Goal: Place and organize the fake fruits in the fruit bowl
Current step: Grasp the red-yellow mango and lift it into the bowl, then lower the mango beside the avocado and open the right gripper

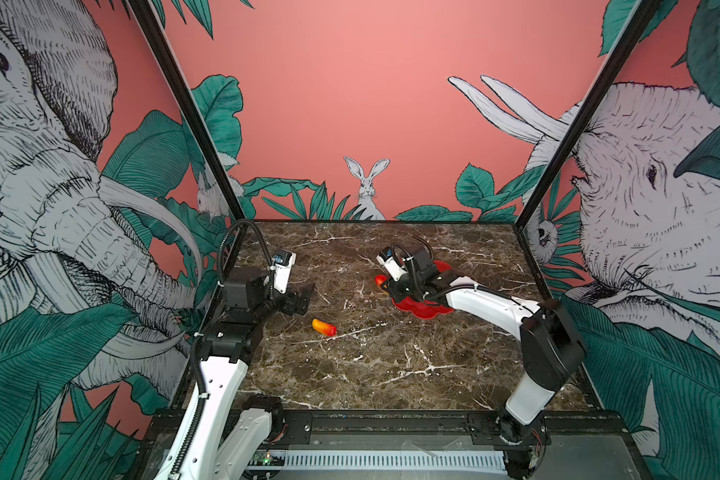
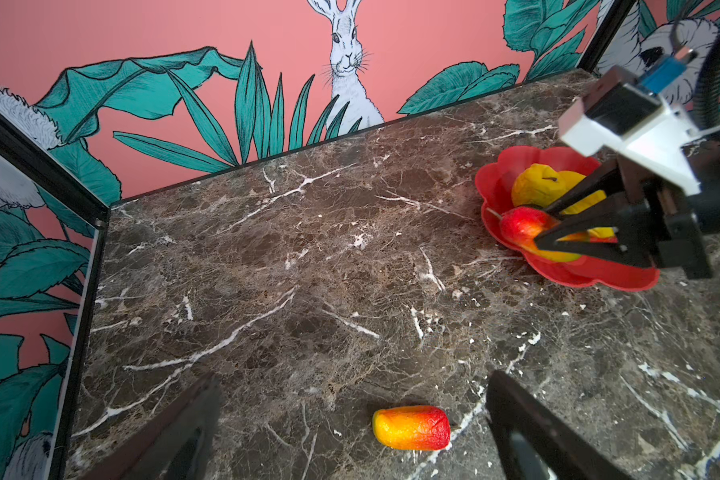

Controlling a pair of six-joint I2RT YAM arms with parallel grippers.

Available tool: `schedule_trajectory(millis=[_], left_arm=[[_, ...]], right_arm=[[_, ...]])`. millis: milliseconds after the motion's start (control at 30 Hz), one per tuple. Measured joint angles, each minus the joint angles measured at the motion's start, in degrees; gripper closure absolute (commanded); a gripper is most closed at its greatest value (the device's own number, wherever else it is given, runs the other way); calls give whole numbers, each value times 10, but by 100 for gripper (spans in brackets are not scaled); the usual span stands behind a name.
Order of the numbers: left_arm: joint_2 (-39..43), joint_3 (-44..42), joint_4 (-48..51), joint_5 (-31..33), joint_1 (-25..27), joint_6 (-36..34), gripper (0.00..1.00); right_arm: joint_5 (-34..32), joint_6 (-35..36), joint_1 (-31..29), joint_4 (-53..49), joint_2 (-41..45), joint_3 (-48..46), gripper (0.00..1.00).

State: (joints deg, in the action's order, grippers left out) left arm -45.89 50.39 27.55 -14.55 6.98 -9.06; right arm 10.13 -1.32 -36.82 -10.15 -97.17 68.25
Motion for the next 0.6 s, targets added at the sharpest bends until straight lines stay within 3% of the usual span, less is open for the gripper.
schedule_trajectory(millis=[467,600], left_arm=[[0,0,0,0,0,0,0],[-1,0,0,0,0,0,0]], right_arm=[[-37,-24,37,9,-11,-67,87],[-39,-30,37,14,-29,-67,77]])
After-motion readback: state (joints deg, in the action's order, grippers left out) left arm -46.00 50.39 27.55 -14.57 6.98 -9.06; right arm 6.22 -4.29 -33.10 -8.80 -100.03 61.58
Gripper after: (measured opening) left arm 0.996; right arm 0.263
